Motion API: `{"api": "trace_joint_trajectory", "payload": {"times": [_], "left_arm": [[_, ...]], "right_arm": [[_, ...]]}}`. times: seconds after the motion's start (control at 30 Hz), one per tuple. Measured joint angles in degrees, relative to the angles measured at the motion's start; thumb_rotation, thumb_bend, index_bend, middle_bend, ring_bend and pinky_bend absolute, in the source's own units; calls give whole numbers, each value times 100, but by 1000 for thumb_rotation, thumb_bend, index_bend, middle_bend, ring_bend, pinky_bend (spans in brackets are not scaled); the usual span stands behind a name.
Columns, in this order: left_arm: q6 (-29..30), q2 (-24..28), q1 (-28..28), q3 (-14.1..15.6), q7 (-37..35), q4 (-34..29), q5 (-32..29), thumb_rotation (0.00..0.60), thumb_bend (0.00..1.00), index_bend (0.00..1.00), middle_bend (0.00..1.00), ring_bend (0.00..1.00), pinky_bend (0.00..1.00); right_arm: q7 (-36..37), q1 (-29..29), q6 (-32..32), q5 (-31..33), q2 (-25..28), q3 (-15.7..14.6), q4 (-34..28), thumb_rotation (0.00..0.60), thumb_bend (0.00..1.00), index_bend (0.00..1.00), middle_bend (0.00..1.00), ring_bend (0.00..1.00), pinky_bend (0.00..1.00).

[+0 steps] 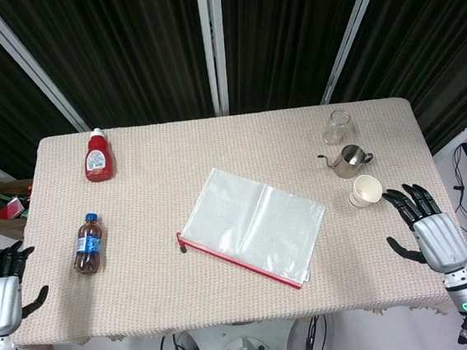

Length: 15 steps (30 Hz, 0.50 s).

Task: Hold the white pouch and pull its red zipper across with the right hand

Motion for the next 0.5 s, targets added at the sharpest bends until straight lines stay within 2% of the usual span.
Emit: {"api": "trace_joint_trajectory", "payload": {"times": [0.13,0.2,0.33,0.5], "left_arm": [[-50,-16,11,-34,-25,28,34,600,221,174,97,98,121],[-53,-31,20,-41,-46,40,79,600,222,174,97,98,121],[-46,-58,48,-48,-104,67,178,600,222,175,97,98,121],[-14,-76,111,-49,-149,102,271,600,222,174,97,98,121]], "right_arm": [[-54,88,-70,-325,-6,-55,-127,600,437,80,183,0,0],[-44,217,-213,-554,-21,-101,-225,600,473,65,203,0,0],[54,639,-790,-923,-119,-180,-407,600,488,24,229,0,0],[158,1421,-2044,-1179,-532,-195,-520,600,491,0,228,0,0]]}}
